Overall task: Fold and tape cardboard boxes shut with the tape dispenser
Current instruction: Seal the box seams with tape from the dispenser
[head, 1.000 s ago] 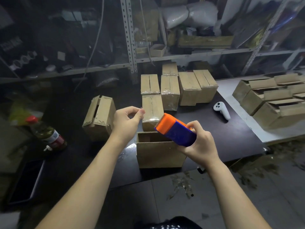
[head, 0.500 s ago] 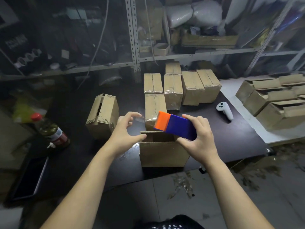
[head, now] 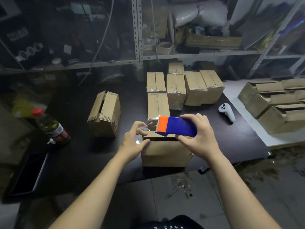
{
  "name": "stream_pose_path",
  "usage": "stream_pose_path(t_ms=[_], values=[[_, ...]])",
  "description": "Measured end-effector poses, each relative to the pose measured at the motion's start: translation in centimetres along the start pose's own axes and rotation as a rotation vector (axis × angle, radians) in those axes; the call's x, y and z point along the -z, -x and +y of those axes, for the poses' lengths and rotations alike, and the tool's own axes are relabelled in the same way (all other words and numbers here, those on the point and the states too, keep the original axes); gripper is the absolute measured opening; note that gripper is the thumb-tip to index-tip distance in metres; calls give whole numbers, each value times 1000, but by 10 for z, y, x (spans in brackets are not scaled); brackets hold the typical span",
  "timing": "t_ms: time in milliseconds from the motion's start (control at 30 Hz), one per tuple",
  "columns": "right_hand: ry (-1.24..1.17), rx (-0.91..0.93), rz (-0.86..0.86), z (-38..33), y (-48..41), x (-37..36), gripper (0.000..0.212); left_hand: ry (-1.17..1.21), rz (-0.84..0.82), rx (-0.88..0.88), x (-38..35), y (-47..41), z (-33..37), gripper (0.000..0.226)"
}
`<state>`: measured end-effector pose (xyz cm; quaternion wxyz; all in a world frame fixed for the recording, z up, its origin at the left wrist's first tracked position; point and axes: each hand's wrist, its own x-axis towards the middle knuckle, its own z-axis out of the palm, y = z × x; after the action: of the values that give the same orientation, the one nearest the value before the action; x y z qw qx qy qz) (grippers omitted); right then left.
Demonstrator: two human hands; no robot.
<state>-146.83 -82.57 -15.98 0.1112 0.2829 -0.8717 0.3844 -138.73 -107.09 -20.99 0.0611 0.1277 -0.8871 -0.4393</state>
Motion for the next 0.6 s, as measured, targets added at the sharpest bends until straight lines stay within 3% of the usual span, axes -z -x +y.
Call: stream_pose_path(t_ms=[300, 467, 600], values=[[-64, -66, -126, 8, -7, -6, 56, -54, 149, -8, -20, 4, -9, 48], [-103, -77, -207, 14, -1, -15, 57, 129, 162, 78, -27, 5, -18, 47], [-152, -168, -132, 17, 3, -21, 42, 208, 216, 88, -35, 7, -20, 38]])
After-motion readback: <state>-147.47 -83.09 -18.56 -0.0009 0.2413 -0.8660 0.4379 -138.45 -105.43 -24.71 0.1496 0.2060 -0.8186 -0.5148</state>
